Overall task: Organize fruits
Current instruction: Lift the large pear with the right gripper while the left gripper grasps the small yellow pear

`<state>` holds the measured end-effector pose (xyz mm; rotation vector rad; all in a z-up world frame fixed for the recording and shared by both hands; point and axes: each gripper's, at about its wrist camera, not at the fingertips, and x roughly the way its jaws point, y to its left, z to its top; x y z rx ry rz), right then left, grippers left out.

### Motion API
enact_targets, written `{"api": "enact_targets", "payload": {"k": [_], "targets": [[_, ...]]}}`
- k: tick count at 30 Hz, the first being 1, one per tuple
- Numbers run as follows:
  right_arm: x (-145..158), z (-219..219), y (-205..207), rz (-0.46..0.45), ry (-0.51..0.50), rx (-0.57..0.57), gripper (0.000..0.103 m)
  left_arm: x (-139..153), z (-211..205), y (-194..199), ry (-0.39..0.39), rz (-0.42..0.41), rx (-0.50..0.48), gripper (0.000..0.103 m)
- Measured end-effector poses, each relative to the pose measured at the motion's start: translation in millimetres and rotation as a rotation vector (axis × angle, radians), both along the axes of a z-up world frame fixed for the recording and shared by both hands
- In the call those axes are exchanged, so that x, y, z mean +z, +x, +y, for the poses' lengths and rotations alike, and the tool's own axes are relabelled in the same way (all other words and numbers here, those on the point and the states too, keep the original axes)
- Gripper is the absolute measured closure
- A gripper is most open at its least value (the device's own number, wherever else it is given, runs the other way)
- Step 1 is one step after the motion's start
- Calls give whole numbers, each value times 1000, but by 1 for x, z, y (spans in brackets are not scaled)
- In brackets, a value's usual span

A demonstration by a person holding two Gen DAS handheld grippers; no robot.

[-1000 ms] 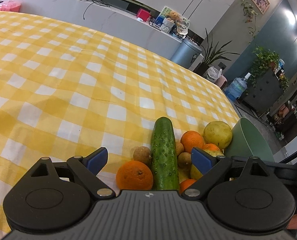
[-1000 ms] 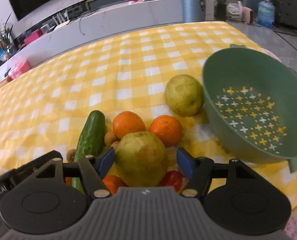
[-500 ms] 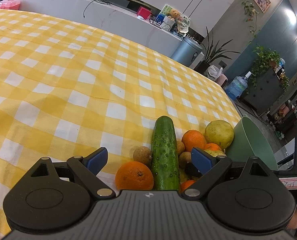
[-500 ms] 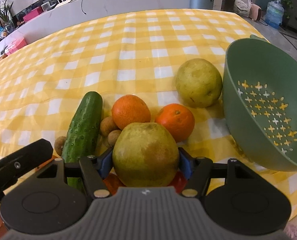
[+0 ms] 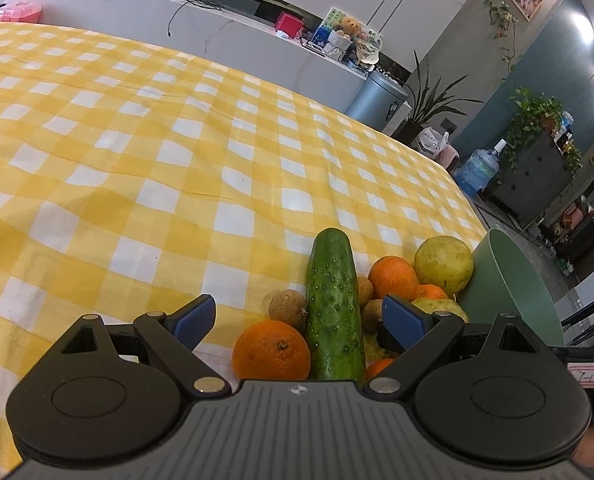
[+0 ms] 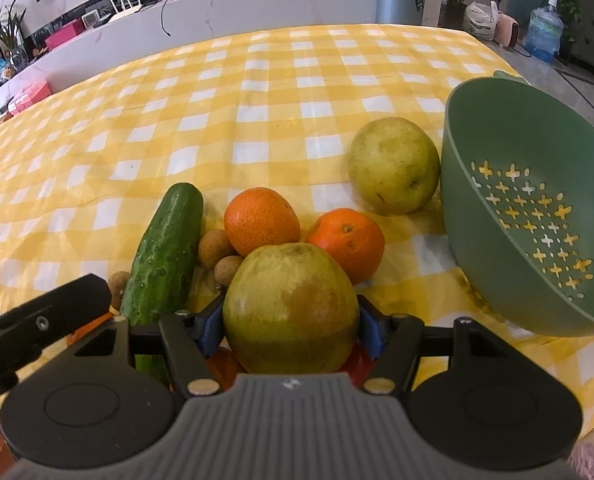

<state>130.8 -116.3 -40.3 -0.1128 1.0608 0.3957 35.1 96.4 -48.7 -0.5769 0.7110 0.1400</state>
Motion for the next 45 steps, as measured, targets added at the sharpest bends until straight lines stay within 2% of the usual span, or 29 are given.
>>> {"api": "enact_targets", "payload": {"k": [7,14,20,24,26,29,33,36,38,40,42,45], "targets": [[13,-13,-9,-63,88,-16,41,0,-1,0,5,-8,-7,0],[40,-27,-28,-200,199,-18,41,5,-4,-4,-27,-90,-38,0],[58,-60,-38,-248,297,-103,41,11,-16,-8,12,-160,-76,0],[67,-83,-51,-292,323,-151,41,8,-26,-7,13,-165,-109,0],[71,-92,-58,-309,329,-169,41,8,-33,-6,47,-168,-135,0],[72,-106,-63,-303,328,-180,41,10,-47,-6,138,-183,-166,0],[68,-120,-67,-281,294,-205,41,19,-60,-1,221,-194,-152,0],[66,-131,-68,-260,303,-244,41,31,-66,19,271,-184,-186,0],[62,-139,-67,-246,333,-283,41,36,-73,37,346,-167,-213,0],[59,-145,-66,-237,372,-296,41,40,-77,53,418,-187,-255,0],[57,-145,-66,-232,385,-305,41,39,-79,65,438,-192,-284,1],[55,-141,-68,-236,352,-311,41,35,-78,83,408,-208,-350,10]]}}
